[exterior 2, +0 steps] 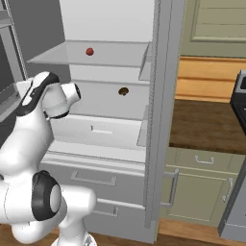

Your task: Take the strawberry from the fridge and place it on top of the pancake, located on the dining counter.

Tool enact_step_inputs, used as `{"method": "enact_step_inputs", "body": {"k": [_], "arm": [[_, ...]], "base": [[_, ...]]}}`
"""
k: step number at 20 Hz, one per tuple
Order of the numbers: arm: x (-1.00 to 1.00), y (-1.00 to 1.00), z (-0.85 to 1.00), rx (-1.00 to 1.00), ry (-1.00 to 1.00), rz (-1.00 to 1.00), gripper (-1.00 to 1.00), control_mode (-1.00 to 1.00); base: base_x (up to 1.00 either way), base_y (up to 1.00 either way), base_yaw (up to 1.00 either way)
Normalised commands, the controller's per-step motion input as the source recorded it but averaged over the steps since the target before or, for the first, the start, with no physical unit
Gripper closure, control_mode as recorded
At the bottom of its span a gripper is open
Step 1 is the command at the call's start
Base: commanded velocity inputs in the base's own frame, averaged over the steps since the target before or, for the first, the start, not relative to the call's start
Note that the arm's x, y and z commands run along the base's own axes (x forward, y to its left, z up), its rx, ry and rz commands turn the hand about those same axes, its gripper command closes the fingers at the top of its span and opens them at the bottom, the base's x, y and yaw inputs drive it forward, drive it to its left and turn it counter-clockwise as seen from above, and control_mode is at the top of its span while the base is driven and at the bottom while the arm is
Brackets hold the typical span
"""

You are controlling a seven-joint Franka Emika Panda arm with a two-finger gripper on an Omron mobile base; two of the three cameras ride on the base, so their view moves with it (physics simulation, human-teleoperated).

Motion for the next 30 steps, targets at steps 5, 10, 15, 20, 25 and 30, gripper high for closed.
{"method": "enact_step_inputs", "body": {"k": [5,10,15,20,25,30], "arm": [[0.00,-0.05,-0.38,-0.27,0.00,0.00,-1.00,-1.00],[0.00,-0.01,-0.48,-0.36,0.00,0.00,-1.00,-1.00],[-0.11,0.04,-0.14,-0.13,0.00,0.06,-1.00,-1.00],[-0.14,0.01,0.00,0.12,0.00,0.12,-1.00,-1.00],[-0.06,-0.25,-0.04,-0.11,0.01,0.03,-1.00,-1.00],[-0.07,-1.00,0.00,-0.39,-0.09,0.00,-1.00,-1.00]], "base": [[0.00,0.00,0.00],[0.00,0.00,0.00],[0.00,0.00,0.00],[0.00,0.00,0.00],[0.00,0.00,0.00],[0.00,0.00,0.00]]}}
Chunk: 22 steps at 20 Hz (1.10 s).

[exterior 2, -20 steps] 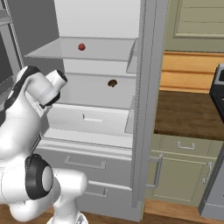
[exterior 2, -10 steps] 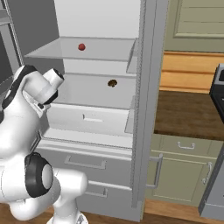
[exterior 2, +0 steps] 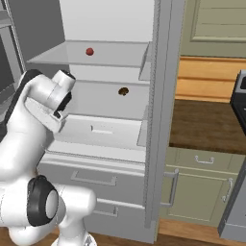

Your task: Take the strawberry from the fridge and place it on top of the pancake, located on the dining counter.

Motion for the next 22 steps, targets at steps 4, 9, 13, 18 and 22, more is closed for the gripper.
{"method": "enact_step_inputs", "body": {"k": [4,9,13,18,22], "arm": [[-0.24,-1.00,0.00,-0.46,-0.17,0.00,-1.00,-1.00],[-0.54,-0.74,-0.02,-0.39,-0.26,0.00,-1.00,-1.00],[-0.79,-0.34,-0.08,-0.14,-0.27,0.14,-1.00,-1.00],[-0.35,-0.83,0.00,-0.20,-0.24,0.08,-1.00,-1.00],[-0.32,-0.60,0.00,-0.12,-0.09,0.03,-1.00,-1.00]], "base": [[0.00,0.00,0.00],[0.00,0.00,0.00],[0.00,0.00,0.00],[0.00,0.00,0.00],[0.00,0.00,0.00]]}}
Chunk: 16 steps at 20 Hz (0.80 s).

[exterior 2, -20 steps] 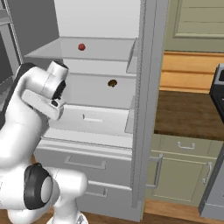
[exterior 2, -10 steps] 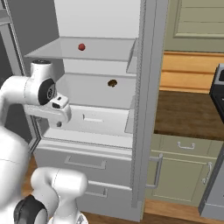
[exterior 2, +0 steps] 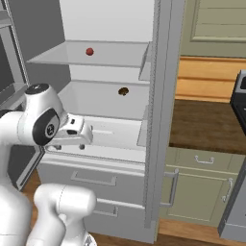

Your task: Take the strawberry from the fridge and place it on top of the pancake, located on the dining counter.

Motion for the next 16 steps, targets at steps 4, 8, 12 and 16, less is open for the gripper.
{"method": "enact_step_inputs", "body": {"k": [4,8,12,16], "arm": [[-0.77,-0.04,-0.03,0.20,-0.23,-0.02,-1.00,-1.00],[-0.40,0.06,0.00,0.24,-0.13,-0.03,-1.00,-1.00],[0.09,0.18,0.00,0.04,0.04,-0.16,-1.00,-1.00],[0.18,0.00,-0.06,-0.04,0.11,-0.13,-1.00,-1.00]], "base": [[0.00,0.00,0.00],[0.00,0.00,0.00],[0.00,0.00,0.00],[0.00,0.00,0.00]]}}
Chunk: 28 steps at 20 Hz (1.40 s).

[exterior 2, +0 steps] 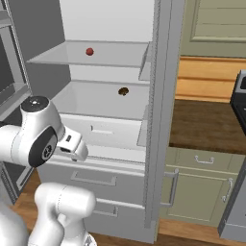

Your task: Take the strawberry from the fridge and place it on top of the pancake, located on the dining counter.

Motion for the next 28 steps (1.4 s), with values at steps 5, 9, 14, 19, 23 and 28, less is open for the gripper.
{"method": "enact_step_inputs", "body": {"k": [5,9,14,19,23,28], "arm": [[0.04,0.00,-0.37,-0.12,0.02,0.01,-1.00,-1.00],[0.00,0.00,-0.37,-0.09,0.02,0.06,-1.00,-1.00],[0.00,0.00,-0.19,-0.05,0.01,0.00,-1.00,-1.00],[0.00,0.00,0.00,0.00,0.00,0.00,-1.00,-1.00],[0.00,0.00,0.00,0.00,-0.02,0.00,-1.00,-1.00],[0.00,0.05,0.00,0.00,-0.01,0.03,-1.00,-1.00]], "base": [[0.00,0.00,0.00],[0.00,0.00,0.00],[0.00,0.00,0.00],[0.00,0.00,0.00],[0.00,0.00,0.00],[0.00,0.00,0.00]]}}
